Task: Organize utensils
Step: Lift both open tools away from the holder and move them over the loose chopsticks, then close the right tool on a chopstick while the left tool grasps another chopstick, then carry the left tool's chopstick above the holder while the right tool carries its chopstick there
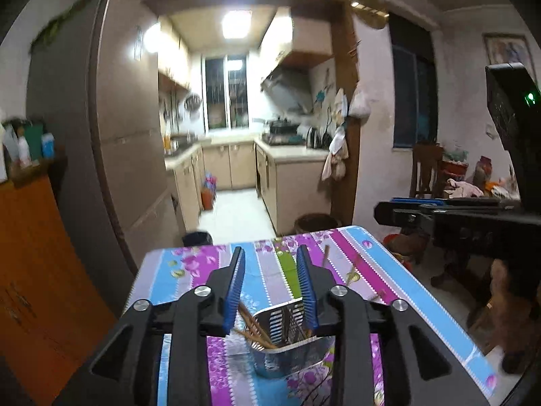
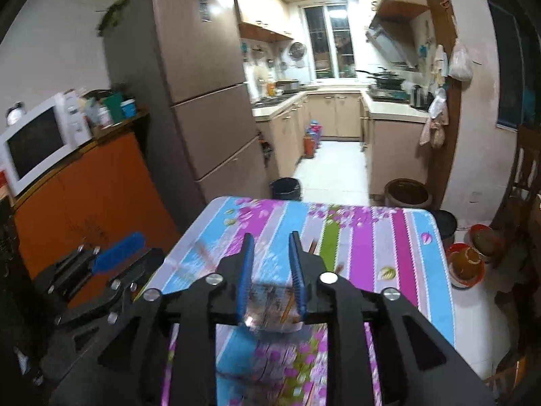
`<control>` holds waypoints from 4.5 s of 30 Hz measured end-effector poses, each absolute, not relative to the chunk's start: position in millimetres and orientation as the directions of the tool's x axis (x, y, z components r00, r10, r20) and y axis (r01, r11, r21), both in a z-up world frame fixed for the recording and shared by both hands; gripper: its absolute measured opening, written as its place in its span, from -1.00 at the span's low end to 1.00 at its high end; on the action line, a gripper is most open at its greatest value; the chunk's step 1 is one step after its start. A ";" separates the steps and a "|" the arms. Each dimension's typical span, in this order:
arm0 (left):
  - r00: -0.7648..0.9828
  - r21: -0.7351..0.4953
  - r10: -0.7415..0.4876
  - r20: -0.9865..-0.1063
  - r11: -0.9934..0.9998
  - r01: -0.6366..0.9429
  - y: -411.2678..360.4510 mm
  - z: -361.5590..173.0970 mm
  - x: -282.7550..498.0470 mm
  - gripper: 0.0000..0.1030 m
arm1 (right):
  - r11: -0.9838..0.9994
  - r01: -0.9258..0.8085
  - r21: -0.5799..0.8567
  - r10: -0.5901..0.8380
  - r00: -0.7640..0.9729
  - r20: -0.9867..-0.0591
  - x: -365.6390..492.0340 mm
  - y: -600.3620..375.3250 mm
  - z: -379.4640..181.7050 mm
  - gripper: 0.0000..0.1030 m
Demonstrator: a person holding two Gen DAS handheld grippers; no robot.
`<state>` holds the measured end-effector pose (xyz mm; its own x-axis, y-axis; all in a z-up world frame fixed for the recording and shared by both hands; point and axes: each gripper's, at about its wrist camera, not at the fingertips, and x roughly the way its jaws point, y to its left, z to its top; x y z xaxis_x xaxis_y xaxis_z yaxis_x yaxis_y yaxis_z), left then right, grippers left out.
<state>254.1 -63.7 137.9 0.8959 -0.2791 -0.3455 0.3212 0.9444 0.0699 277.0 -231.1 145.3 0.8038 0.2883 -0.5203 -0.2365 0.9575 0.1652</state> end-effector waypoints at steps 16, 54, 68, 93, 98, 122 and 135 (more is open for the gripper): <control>0.908 0.137 -0.389 -0.154 0.902 0.409 -21.2 120.5 33.2 0.40 | 0.954 -0.249 0.166 0.284 0.927 -0.246 -12.8 -301.8 158.2 0.29; 0.788 0.140 -0.344 -0.510 0.871 0.471 -118.3 -171.0 3.7 -0.17 | 0.985 -0.150 0.083 0.171 0.815 -0.553 -23.1 -269.3 -156.8 -0.80; 0.818 0.104 -0.336 -0.467 0.898 0.427 -119.0 -175.0 12.3 -0.23 | 0.995 -0.100 0.020 0.095 0.833 -0.545 -4.0 -265.7 -168.6 -0.80; 0.842 0.085 -0.309 -0.443 0.920 0.383 -114.4 -178.3 19.6 -0.81 | 1.000 0.003 0.020 0.007 0.869 -0.494 -2.7 -255.8 -174.2 -0.89; 0.841 0.082 -0.315 -0.440 0.918 0.387 -112.8 -177.9 20.7 -0.84 | 1.000 0.015 0.023 -0.002 0.871 -0.491 -2.9 -254.8 -173.8 -0.91; 0.880 -0.001 -0.337 -0.334 0.934 0.357 -75.4 -91.1 16.8 -0.85 | 1.000 -0.003 -0.027 -0.008 0.924 -0.382 -7.4 -263.5 -93.7 -0.91; 0.898 -0.095 -0.369 -0.241 0.930 0.356 -46.7 -20.0 34.9 -0.85 | 0.997 -0.077 0.003 0.074 0.948 -0.309 8.8 -274.5 -41.8 -0.91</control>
